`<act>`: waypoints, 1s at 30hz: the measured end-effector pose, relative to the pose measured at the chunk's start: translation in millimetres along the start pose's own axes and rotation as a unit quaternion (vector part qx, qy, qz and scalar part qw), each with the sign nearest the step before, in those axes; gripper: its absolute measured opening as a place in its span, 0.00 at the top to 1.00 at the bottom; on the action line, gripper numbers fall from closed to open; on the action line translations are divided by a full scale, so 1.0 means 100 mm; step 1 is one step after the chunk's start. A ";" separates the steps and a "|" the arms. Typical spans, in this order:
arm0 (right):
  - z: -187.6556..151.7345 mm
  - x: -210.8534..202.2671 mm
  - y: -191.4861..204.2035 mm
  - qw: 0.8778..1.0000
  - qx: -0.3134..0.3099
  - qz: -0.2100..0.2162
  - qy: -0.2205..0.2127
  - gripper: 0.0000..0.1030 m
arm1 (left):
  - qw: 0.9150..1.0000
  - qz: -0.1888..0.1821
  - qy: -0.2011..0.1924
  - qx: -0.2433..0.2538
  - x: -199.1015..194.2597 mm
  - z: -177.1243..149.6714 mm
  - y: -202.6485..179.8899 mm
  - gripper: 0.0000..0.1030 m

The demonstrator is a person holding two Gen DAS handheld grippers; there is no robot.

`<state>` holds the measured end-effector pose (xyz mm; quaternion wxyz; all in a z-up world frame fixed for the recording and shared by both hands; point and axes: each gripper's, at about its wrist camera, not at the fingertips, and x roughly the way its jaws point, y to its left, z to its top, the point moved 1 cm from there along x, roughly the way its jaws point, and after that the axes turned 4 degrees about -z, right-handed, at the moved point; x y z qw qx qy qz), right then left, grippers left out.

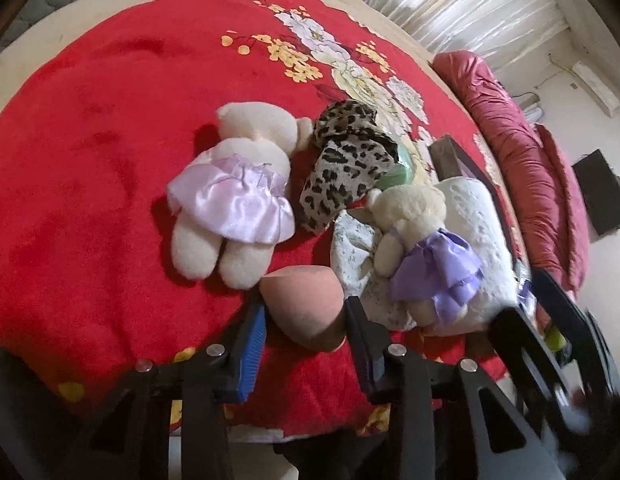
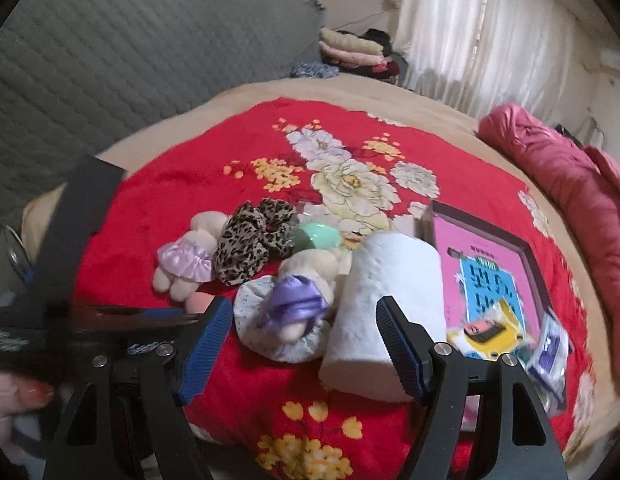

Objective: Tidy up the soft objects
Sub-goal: 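Move the left tool to the pink makeup sponge while the right tool approaches the purple-dress teddy bear, then close the left tool on the sponge while the right tool grasps the purple-dress bear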

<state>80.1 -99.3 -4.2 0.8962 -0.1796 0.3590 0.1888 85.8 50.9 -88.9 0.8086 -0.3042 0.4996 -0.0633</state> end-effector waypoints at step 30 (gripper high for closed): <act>0.07 0.96 0.19 0.991 -0.060 -0.035 0.117 0.53 | 0.995 0.021 -0.081 0.062 -0.52 0.10 0.06 0.63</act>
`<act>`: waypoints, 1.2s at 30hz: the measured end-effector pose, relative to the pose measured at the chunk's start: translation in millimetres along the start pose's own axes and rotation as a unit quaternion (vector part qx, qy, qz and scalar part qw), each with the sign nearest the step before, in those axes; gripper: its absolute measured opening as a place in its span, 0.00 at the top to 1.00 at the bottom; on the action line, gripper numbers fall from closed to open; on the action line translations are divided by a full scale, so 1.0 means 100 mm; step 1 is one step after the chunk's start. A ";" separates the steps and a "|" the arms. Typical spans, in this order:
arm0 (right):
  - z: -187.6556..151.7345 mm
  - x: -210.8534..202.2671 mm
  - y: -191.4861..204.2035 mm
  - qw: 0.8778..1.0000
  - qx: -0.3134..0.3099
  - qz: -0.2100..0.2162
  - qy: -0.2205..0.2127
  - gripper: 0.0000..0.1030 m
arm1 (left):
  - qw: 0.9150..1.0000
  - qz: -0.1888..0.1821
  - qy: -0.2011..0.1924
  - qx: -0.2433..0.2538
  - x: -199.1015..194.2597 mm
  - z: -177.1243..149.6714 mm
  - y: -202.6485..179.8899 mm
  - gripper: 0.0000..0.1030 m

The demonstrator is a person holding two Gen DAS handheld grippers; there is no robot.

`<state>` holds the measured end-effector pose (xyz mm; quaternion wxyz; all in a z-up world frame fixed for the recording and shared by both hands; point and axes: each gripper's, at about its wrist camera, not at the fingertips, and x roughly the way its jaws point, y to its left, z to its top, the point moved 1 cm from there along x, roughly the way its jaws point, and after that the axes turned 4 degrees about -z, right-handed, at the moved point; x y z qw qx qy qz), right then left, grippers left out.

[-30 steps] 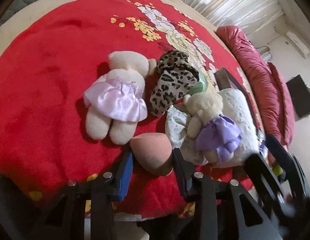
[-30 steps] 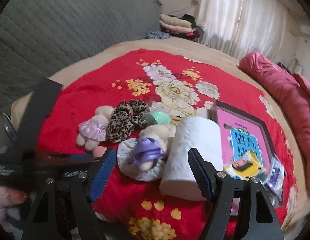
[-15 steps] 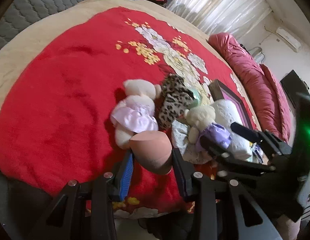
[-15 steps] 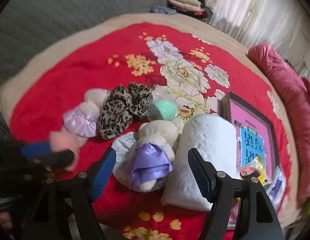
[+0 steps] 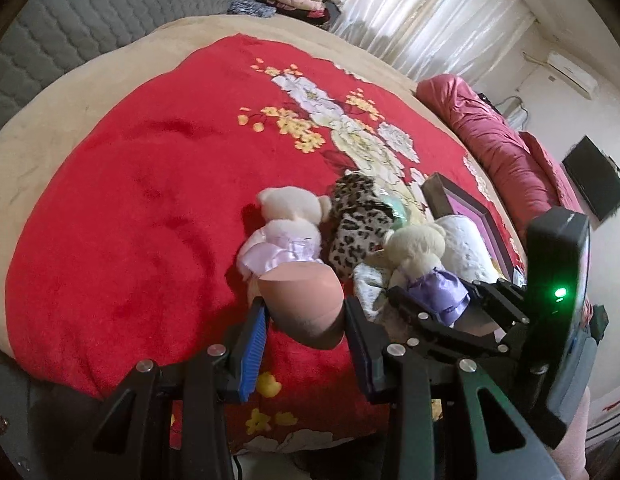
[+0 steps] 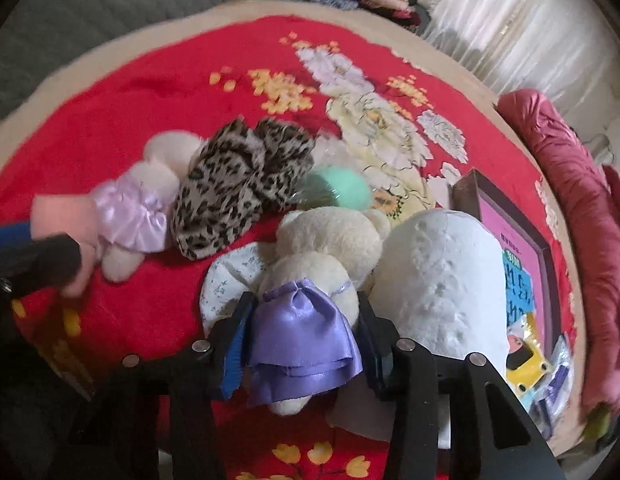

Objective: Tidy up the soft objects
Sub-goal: 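Close the left tool on the sponge while the right tool grasps the purple-dress bear, then lift the sponge and bear and carry both toward the pink tray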

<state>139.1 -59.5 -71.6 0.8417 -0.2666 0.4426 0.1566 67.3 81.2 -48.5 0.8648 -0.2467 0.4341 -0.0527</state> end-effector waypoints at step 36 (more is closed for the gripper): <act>-0.33 -0.89 -0.25 0.987 0.094 0.074 -0.104 0.53 | 0.992 -0.017 -0.045 0.116 -0.06 -0.14 -0.50 0.63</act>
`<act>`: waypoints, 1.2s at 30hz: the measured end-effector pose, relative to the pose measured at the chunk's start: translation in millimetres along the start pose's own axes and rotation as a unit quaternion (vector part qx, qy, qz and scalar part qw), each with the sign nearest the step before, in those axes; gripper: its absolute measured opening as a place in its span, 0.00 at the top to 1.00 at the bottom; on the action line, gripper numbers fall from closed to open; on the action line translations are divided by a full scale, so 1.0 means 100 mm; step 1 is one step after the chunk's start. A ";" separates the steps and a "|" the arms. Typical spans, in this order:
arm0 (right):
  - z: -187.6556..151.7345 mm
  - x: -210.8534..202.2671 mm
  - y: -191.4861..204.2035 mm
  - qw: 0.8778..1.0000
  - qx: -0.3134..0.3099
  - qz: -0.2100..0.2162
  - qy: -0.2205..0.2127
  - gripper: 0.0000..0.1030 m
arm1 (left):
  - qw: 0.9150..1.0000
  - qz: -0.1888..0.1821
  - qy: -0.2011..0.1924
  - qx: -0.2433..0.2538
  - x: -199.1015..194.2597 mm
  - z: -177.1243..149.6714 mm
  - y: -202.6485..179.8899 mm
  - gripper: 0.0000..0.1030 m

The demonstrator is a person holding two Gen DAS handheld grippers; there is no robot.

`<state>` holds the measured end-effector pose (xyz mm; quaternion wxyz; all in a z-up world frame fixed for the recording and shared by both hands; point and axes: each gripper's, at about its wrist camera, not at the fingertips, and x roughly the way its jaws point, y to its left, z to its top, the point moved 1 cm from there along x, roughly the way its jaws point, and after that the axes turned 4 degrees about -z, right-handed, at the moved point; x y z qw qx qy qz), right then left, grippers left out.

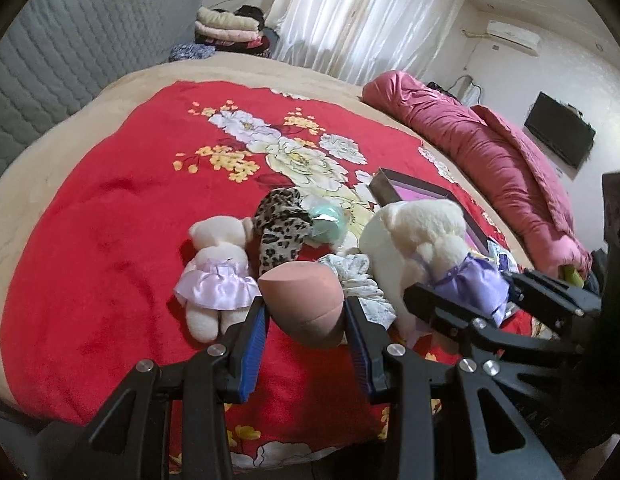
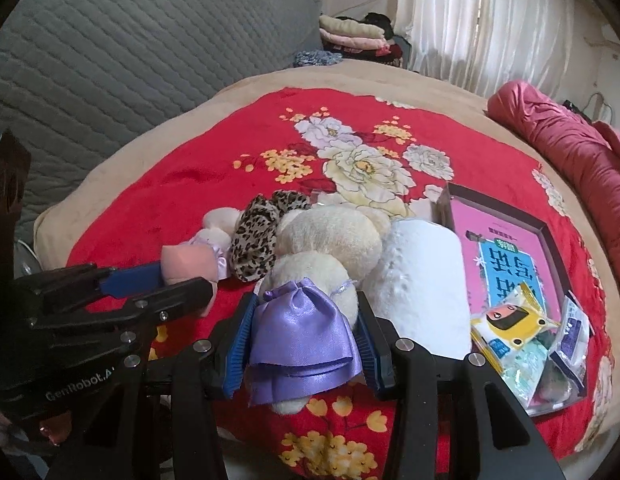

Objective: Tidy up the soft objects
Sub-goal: 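Lift the sponge and bear and carry both toward the pink tray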

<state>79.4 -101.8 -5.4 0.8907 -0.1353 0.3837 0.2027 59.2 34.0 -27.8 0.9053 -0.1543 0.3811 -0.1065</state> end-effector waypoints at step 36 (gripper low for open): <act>-0.39 -0.76 -1.29 0.977 0.173 -0.081 -0.096 0.53 | 0.993 -0.006 0.002 0.116 -0.03 -0.03 -1.32 0.63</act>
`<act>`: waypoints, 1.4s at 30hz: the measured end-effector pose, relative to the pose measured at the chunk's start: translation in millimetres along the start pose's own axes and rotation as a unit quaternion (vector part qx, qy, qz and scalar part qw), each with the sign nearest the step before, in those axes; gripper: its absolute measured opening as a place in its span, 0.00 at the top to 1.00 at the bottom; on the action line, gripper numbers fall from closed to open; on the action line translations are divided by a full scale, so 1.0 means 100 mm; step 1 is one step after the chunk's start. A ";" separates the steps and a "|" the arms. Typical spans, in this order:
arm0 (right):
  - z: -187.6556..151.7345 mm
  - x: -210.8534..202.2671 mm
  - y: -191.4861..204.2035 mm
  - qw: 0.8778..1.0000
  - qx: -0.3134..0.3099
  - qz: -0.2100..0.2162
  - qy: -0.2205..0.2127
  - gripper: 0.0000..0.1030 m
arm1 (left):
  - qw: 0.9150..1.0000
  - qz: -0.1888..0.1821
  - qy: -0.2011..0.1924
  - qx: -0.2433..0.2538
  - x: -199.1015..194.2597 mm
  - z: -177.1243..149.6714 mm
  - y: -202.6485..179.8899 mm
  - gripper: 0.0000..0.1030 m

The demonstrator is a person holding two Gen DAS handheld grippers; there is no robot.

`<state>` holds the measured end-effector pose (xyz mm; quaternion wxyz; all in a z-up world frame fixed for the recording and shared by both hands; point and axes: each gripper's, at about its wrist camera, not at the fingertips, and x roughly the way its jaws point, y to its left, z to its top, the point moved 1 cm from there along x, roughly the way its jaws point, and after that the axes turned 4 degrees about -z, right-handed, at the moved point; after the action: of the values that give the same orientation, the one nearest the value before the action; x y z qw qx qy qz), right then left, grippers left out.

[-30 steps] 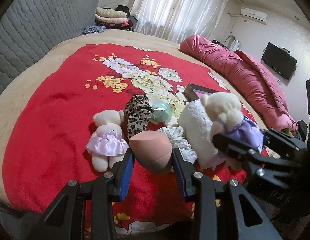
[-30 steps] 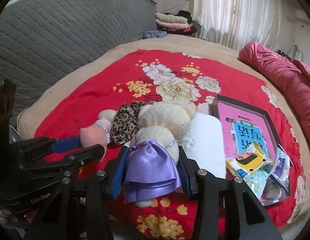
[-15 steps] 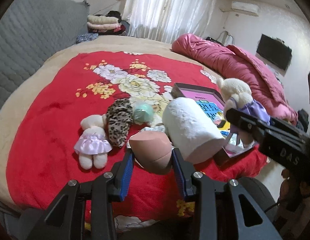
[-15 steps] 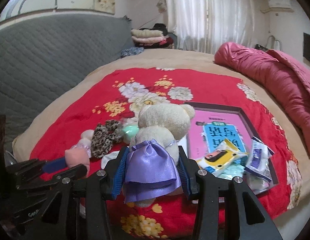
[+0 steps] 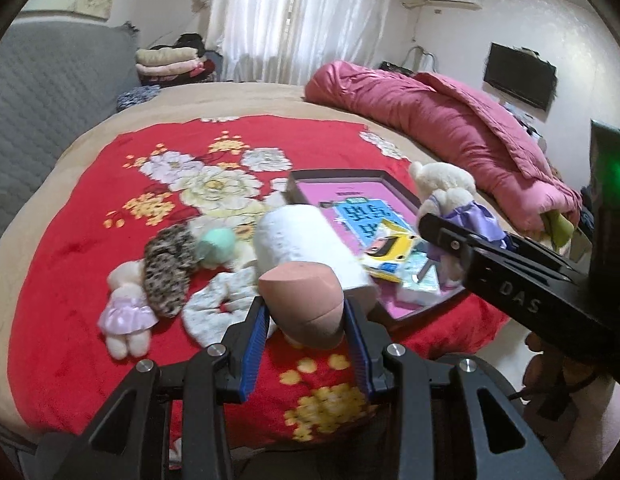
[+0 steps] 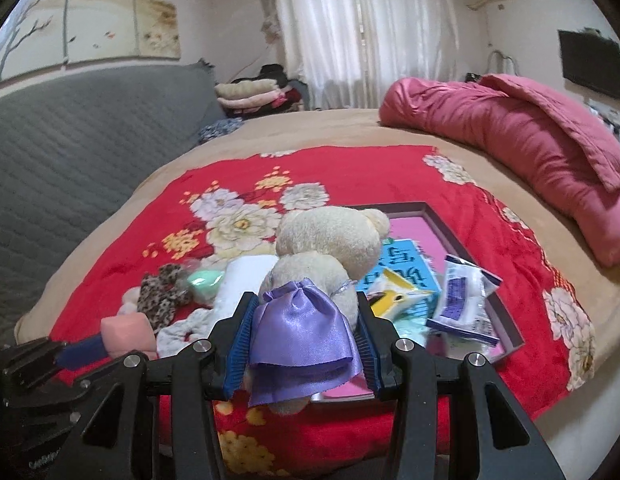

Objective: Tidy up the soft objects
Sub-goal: 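Lift the sponge and bear and carry both toward the pink tray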

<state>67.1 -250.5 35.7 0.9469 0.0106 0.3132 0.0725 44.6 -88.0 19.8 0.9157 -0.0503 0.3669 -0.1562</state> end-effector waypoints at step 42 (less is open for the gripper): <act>-0.08 0.65 -1.10 0.997 0.068 -0.036 0.031 0.53 | 0.983 -0.040 0.134 0.118 1.42 0.17 -0.98 0.62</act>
<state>128.2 -350.4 -16.1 0.9357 0.0609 0.3470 0.0170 128.7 -227.3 -40.9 0.8510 0.0645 0.4629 -0.2396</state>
